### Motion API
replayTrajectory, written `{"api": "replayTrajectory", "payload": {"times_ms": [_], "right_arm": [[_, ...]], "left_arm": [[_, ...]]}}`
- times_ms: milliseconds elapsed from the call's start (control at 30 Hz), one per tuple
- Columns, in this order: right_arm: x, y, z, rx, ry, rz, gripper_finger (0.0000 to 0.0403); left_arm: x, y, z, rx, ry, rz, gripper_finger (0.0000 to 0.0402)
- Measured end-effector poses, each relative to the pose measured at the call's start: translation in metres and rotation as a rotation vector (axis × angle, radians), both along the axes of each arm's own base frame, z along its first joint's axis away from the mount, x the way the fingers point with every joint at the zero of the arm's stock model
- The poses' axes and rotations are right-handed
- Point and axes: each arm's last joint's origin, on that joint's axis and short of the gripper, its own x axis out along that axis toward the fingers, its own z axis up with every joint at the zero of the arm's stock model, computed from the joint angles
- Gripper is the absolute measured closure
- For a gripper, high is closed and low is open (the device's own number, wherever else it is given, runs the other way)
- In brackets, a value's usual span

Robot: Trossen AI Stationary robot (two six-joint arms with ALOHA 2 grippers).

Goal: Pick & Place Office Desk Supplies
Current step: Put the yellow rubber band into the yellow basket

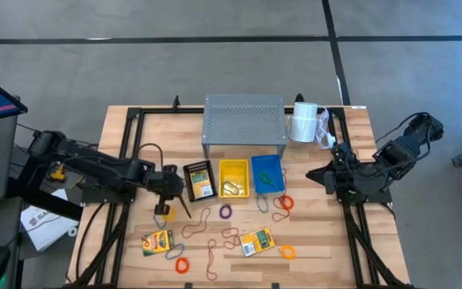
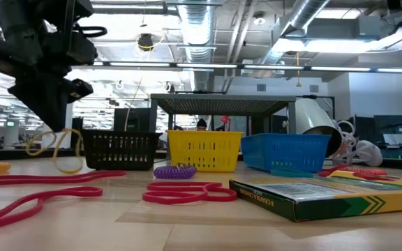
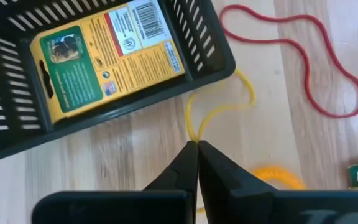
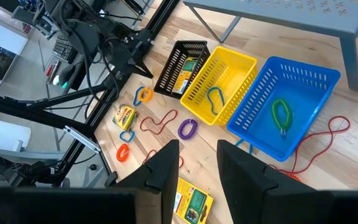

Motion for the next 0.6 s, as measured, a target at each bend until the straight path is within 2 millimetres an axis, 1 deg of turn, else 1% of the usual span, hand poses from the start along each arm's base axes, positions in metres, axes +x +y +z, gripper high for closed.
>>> {"api": "replayTrajectory", "payload": {"times_ms": [233,433,600], "right_arm": [[0.000,0.000,0.000,0.006,-0.005,-0.001,0.0296],[0.000,0.000,0.000,0.006,-0.005,-0.001,0.0296],[0.000,0.000,0.000,0.005,-0.005,-0.001,0.0296]], "left_arm": [[-0.003,-0.001,0.006,-0.020,-0.035,-0.013,0.0401],[-0.010,-0.006,0.018,-0.043,-0.105,-0.048,0.0401],[-0.017,-0.010,0.027,-0.103,-0.157,-0.033,0.0401]]}}
